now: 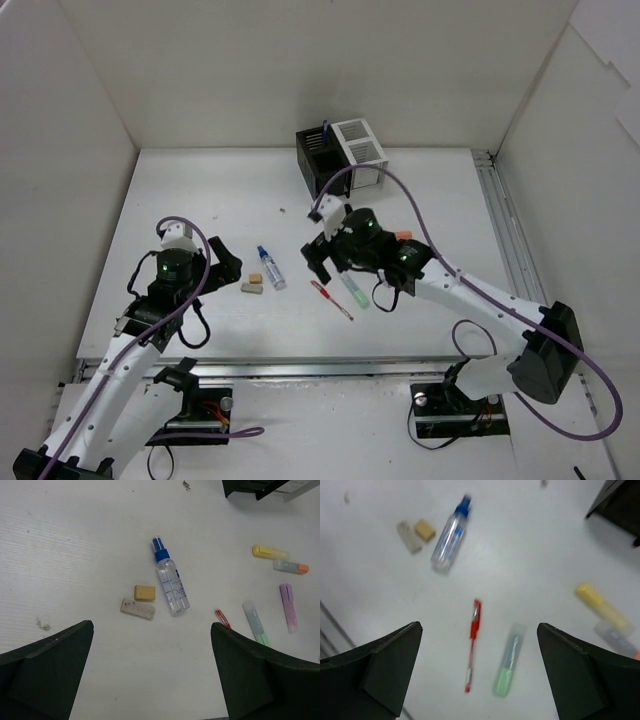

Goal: Sort the stationery into containers
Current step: Pick up the pen from the center of the board.

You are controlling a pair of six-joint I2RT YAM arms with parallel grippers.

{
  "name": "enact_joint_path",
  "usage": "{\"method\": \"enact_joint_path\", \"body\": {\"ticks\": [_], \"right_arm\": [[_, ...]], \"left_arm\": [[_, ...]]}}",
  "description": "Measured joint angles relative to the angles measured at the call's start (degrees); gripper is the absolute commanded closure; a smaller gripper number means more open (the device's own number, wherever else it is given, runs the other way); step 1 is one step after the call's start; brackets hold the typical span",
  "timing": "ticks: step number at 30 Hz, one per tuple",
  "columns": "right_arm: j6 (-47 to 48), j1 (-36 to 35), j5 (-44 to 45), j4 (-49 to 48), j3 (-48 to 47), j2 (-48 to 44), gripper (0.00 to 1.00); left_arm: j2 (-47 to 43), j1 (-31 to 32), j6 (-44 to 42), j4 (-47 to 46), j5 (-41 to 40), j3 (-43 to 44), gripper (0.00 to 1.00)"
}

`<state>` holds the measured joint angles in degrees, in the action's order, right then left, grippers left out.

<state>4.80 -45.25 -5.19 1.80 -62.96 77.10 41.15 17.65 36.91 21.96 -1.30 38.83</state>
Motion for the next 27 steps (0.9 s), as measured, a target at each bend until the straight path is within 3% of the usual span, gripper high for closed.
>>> {"method": "enact_joint_path", "body": {"ticks": [4, 9, 14, 15, 16, 17, 21, 23, 24, 27], "right_arm": [[-2.16, -5.33, 1.14, 7.1, 2.64, 4.42, 0.02], [-4.92, -6.93, 4.17, 8.15, 1.09, 16.06, 0.03], [-6.21, -6.95, 7.8, 8.41, -0.61, 25.31, 0.13], [-6.34, -6.91, 8.31, 8.46, -0.83, 26.53, 0.18], [-6.6, -6.91, 8.26, 8.35, -0.98, 27.32, 0.29], [-6.73, -6.91, 8.15, 8.39, -1.46, 27.61, 0.48], [-7.82, -6.91, 7.63, 7.89, -2.05, 28.52, 0.81], [-8.24, -6.82, 6.93, 7.61, -2.08, 28.79, 0.88], [-8.33, -6.75, 6.67, 7.63, -2.08, 28.79, 0.98], [-8.24, -6.19, 5.27, 7.65, -2.21, 28.74, 1.0]], "left_arm": [[0.85, 0.02, 1.22, 1.51, -0.02, 0.0, 0.0], [1.77, 0.09, 2.32, 3.08, -0.02, -0.02, 0.0], [1.03, 0.42, 2.58, 4.81, -0.57, -0.02, 0.0], [0.79, 0.42, 2.58, 5.16, -0.81, -0.02, 0.0], [0.61, 0.42, 2.6, 5.46, -1.16, -0.02, 0.0], [0.5, 0.42, 2.6, 5.79, -1.64, -0.02, 0.0], [0.52, 0.42, 2.6, 6.64, -2.58, -0.02, 0.0], [0.61, 0.42, 2.6, 6.71, -3.02, -0.02, 0.0], [0.72, 0.42, 2.6, 6.71, -3.15, -0.02, 0.0], [1.29, 0.42, 2.58, 6.71, -3.3, -0.02, 0.0]]}}
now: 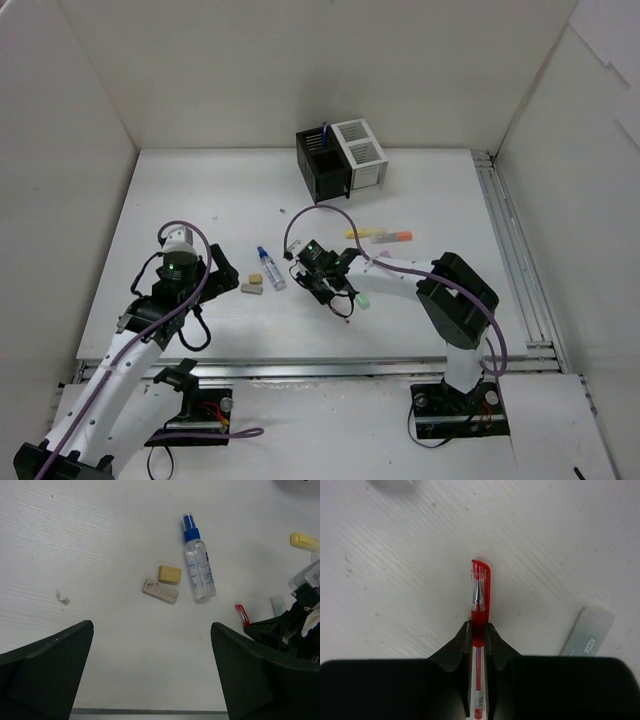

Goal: Sort the stationery into containers
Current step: Pick up the pen from the center of the board, then place the pen in the storage box.

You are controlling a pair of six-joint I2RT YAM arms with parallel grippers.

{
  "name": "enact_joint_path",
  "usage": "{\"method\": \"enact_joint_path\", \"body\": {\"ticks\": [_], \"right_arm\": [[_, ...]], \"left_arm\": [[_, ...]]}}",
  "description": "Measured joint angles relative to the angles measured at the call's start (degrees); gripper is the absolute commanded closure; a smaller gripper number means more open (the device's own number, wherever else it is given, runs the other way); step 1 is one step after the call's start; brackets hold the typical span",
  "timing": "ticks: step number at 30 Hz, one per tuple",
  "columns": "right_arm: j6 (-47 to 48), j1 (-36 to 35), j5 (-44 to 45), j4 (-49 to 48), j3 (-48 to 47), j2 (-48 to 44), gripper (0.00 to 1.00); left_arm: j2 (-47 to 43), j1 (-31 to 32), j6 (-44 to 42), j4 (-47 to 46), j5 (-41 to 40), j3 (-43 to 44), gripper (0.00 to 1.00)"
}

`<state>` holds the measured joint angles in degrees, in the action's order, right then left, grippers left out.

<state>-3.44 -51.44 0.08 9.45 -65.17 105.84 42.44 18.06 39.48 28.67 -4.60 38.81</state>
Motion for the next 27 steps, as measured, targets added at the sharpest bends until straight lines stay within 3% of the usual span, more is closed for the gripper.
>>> {"method": "enact_joint_path", "body": {"ticks": [5, 9, 16, 20, 27], "right_arm": [[1.6, 1.64, -2.03, 0.24, -0.11, -1.09, 1.0], [5.01, 3.65, -3.04, -0.57, -2.12, -7.08, 1.0], [9.2, 15.43, -5.53, -22.62, -10.03, -13.55, 1.0], [10.91, 20.79, -7.78, -34.27, -20.41, -6.8, 1.0], [13.07, 23.02, -9.62, -47.91, -44.11, 16.37, 1.0]], "left_arm": [[0.96, 0.0, -0.13, -0.04, -0.17, 0.0, 0.0], [1.07, 0.0, -0.48, -0.46, -0.2, 0.0, 0.0], [3.41, 0.0, -2.05, -2.43, -0.2, 0.55, 0.0], [6.34, 0.0, -3.19, -3.15, -0.13, 2.49, 0.0], [8.46, -1.7, -5.38, -6.47, 1.57, 4.28, 0.0]]}}
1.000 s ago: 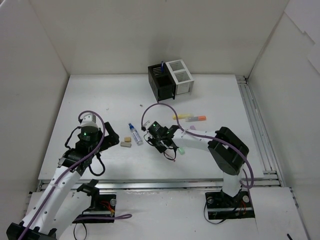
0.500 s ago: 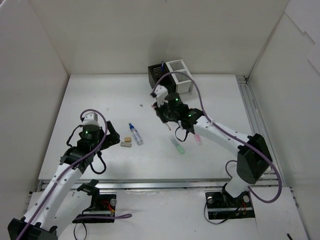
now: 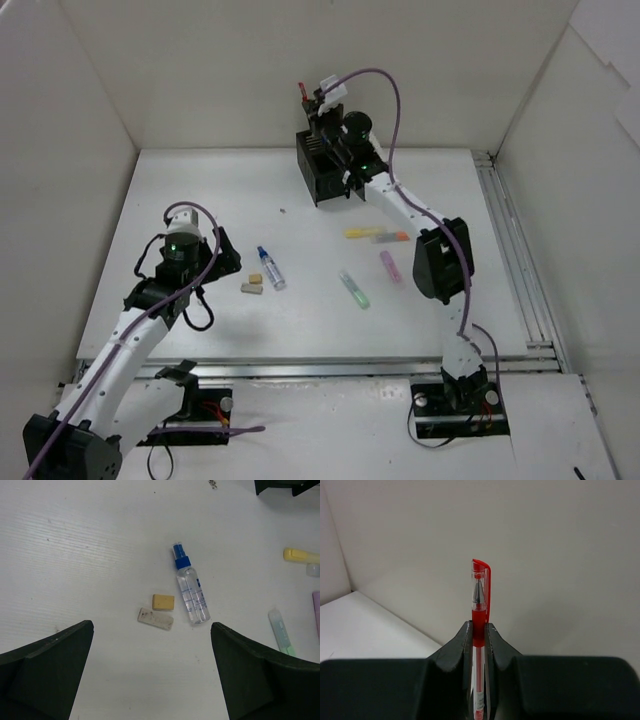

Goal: Sort the stationery into containers
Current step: Place the pen in the storage box.

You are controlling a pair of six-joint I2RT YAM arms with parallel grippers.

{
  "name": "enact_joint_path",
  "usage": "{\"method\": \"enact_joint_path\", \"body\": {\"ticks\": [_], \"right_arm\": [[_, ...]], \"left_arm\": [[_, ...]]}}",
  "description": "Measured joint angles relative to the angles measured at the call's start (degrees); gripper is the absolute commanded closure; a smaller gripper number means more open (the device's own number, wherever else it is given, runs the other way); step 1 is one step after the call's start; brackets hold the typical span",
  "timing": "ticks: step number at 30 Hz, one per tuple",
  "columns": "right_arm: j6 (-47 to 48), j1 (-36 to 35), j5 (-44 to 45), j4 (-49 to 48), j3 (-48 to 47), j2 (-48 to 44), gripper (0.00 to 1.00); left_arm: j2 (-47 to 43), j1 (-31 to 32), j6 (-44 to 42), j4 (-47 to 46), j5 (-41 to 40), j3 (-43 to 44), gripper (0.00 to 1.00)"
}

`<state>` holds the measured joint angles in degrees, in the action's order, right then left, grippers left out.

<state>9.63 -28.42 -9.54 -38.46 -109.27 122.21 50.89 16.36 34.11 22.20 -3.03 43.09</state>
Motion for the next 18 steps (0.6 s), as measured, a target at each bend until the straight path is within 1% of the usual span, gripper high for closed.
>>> {"method": "enact_joint_path", "body": {"ticks": [3, 7, 9, 12, 18], "right_arm": [[0.55, 0.35, -0.35, -3.52, -10.93, 11.39, 1.0], [1.18, 0.87, 0.24, -5.46, -27.76, 26.45, 1.0], [1.73, 1.18, 0.83, -6.27, -34.53, 32.7, 1.0], [2.49, 1.7, 1.79, -6.64, -36.3, 36.57, 1.0], [1.68, 3.15, 3.04, -8.33, -34.75, 37.27, 1.0]], "left_arm": [[0.81, -1.79, -0.81, -0.7, 1.03, 0.02, 0.0], [1.95, -3.72, -1.44, -1.62, 3.43, 0.04, 0.0], [2.32, -4.33, -1.84, -2.1, 4.55, 0.04, 0.0], [2.71, -4.87, -2.25, -2.97, 5.97, 0.04, 0.0], [4.55, -5.62, -2.64, -4.13, 7.98, 0.02, 0.0]]}}
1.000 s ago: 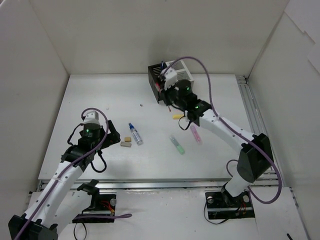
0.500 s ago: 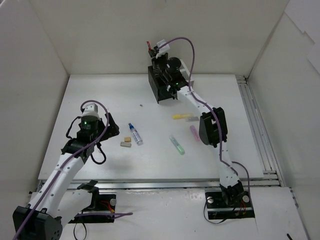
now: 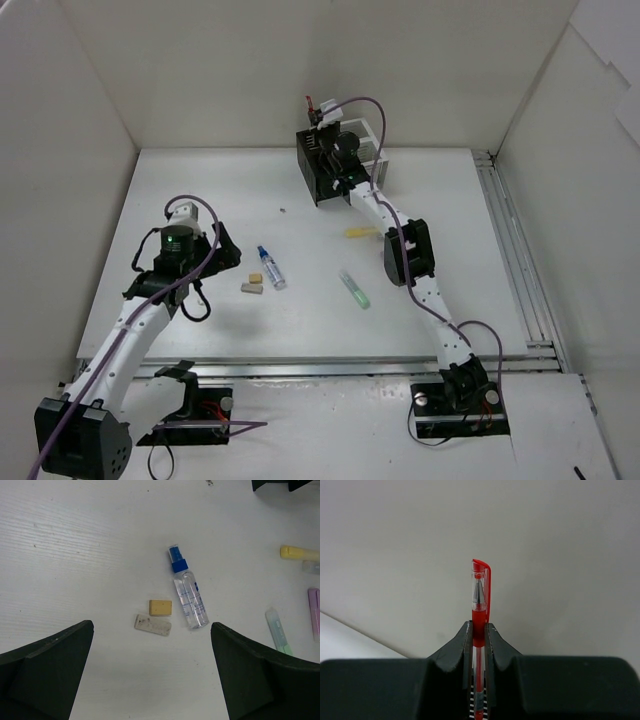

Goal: Sort the stationery into containers
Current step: Place the pen in the storage box, then pick up the stationery from the center of the board.

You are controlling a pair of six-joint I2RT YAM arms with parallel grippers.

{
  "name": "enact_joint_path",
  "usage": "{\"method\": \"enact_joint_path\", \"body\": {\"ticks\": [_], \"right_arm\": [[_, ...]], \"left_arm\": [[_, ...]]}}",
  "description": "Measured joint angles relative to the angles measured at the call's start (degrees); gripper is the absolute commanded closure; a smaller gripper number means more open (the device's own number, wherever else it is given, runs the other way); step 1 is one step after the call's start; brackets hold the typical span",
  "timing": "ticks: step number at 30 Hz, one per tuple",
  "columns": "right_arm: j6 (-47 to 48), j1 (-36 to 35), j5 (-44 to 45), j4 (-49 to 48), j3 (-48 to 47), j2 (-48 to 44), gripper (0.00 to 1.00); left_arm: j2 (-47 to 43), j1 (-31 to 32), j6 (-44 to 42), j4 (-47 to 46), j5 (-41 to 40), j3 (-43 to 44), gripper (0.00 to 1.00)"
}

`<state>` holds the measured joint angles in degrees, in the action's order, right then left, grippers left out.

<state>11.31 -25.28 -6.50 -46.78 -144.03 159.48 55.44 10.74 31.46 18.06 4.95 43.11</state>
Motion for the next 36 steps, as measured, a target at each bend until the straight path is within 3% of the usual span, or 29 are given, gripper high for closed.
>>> {"method": "enact_joint_path", "body": {"ticks": [8, 10, 14, 20, 21, 26, 31, 33, 36], "right_arm": [[-2.51, 1.88, -0.9, -4.11, 9.94, -0.09, 0.77], [-2.01, 1.68, -1.09, -4.81, 12.52, -1.7, 0.63], [-0.87, 0.81, -1.57, -4.26, 18.62, -7.08, 0.45], [0.79, -1.14, -2.34, -3.37, 29.53, -22.23, 0.16], [0.87, -1.44, -2.49, -3.41, 31.58, -25.4, 0.02], [0.35, -3.13, -3.32, -4.79, 52.61, -49.09, 0.02], [-8.07, -3.78, -3.3, -5.25, 78.97, -74.73, 0.02], [-10.84, -4.2, -2.38, 0.87, 85.68, -82.2, 0.02], [-14.12, -7.02, 2.84, 17.27, 88.32, -88.17, 0.02]], "left_arm": [[1.14, 0.0, 0.04, -0.42, 1.03, 0.02, 0.0], [1.18, 0.0, 0.04, -0.42, 1.16, 0.02, 0.0], [1.18, 0.0, 0.0, -0.37, 1.49, 0.02, 0.0], [-1.2, 0.0, -0.17, -0.17, 1.64, 0.07, 0.0], [-2.05, 0.02, -0.17, -0.13, 1.64, 0.07, 0.0], [-4.92, 0.37, 0.26, 1.07, 1.55, 0.11, 0.0], [-4.46, 2.43, 0.55, 2.71, 1.53, 0.11, 0.0], [-4.04, 3.37, 0.57, 2.99, 1.49, 0.11, 0.0], [-3.08, 5.31, 0.52, 3.23, 1.4, 0.26, 0.0]]}}
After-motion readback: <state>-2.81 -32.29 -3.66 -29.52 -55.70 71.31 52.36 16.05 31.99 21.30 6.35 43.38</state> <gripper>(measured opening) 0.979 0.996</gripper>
